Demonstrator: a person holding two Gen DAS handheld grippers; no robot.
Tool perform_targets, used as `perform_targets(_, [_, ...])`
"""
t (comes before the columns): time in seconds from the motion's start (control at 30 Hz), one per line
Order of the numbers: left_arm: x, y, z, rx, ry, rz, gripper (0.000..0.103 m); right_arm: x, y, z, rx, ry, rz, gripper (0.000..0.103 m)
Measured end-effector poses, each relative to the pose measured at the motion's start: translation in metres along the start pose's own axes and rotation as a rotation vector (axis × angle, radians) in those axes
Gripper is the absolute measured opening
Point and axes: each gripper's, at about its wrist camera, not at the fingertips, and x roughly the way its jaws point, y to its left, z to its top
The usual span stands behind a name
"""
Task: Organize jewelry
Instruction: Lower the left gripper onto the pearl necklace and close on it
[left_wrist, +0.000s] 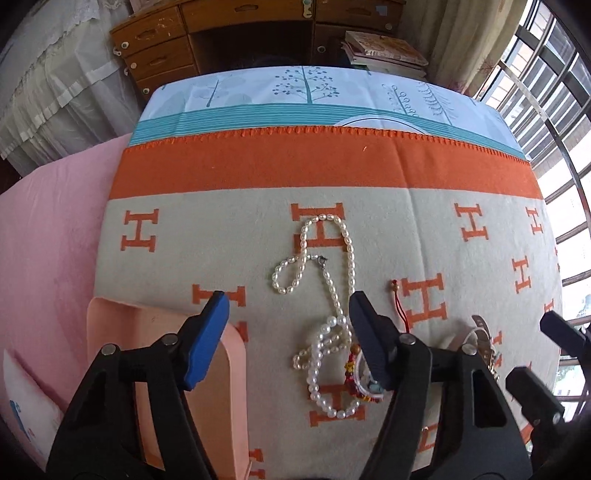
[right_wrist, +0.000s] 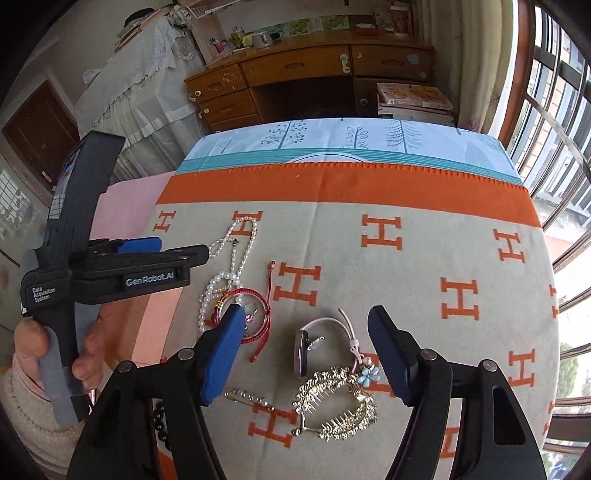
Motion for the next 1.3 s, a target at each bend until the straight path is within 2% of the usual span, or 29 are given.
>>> perform_targets(0.13, [0.026, 0.003, 0.015, -0.027, 0.021, -0.006, 0.061, 0.033, 0.011, 0.009, -0.012, 0.044, -0.004, 0.068])
perform_targets(0.27, [0.045, -0.002, 0.024, 0.002, 0.056, 0.019, 0.06, 0.053, 0.013, 0.011, -0.013, 0.073, -0.001, 0.068])
perform_targets(0.33, [0.053, -0.001, 0.025, 0.013, 0.088, 0.018, 0.055, 0.061, 0.012, 0.011, -0.011, 0.084, 0.002, 0.068])
perform_targets(0.53, [0.054, 0.007, 0.026, 0.082, 0.108, 0.011, 0.052, 0.07, 0.013, 0.009, -0.011, 0.105, 0.005, 0.068])
perform_targets(0.7, [0.055, 0.017, 0.024, 0.093, 0.137, -0.017, 0.037, 0.076, 0.016, 0.01, -0.007, 0.12, 0.007, 0.068])
perform_targets(0.97, [0.061, 0.013, 0.033, 0.124, 0.124, -0.029, 0.037, 0.081, 0.028, 0.01, -0.019, 0.124, 0.023, 0.068])
perform_targets(1.03, [0.058, 0.009, 0.03, 0.134, 0.099, -0.046, 0.021, 0.082, 0.032, 0.01, -0.023, 0.123, 0.033, 0.068])
perform_targets(1.07, [0.058, 0.008, 0.029, 0.128, 0.093, -0.048, 0.003, 0.083, 0.035, 0.011, -0.025, 0.122, 0.039, 0.068])
perform_targets(1.17, [0.057, 0.016, 0.03, 0.07, 0.082, -0.07, 0.003, 0.087, 0.041, 0.013, -0.035, 0.125, 0.056, 0.068])
perform_targets(1.3, [0.038, 0.033, 0.03, -0.004, 0.025, -0.093, 0.003, 0.099, 0.053, 0.017, -0.057, 0.129, 0.067, 0.067])
